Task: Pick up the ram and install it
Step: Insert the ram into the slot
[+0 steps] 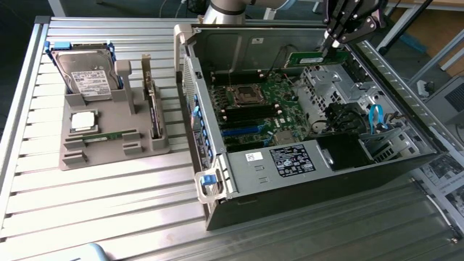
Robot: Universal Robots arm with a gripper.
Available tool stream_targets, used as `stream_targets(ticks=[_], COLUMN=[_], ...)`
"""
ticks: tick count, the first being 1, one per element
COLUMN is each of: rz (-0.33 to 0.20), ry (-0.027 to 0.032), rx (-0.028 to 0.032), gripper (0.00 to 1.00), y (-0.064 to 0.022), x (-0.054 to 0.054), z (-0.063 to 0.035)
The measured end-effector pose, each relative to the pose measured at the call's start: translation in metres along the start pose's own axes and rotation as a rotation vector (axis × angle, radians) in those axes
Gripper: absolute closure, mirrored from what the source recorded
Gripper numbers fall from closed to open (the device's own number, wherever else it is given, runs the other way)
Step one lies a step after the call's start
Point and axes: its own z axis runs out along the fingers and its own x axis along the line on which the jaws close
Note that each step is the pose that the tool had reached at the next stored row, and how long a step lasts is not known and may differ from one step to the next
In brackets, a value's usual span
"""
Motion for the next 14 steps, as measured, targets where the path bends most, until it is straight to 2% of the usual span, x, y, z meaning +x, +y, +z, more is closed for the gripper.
stream_targets(ticks=[3,6,14], rz=[0.0,0.003,0.014], ry=[0.0001,-0.0001,-0.0007], rx=[-0.0001,-0.0002,-0.0005], gripper=[0.87,0.87,0.87], y=[0.0009,0.0051,0.0139], x=[-0.001,-0.005,-0.013], z=[0.0001,0.0016,0.0122])
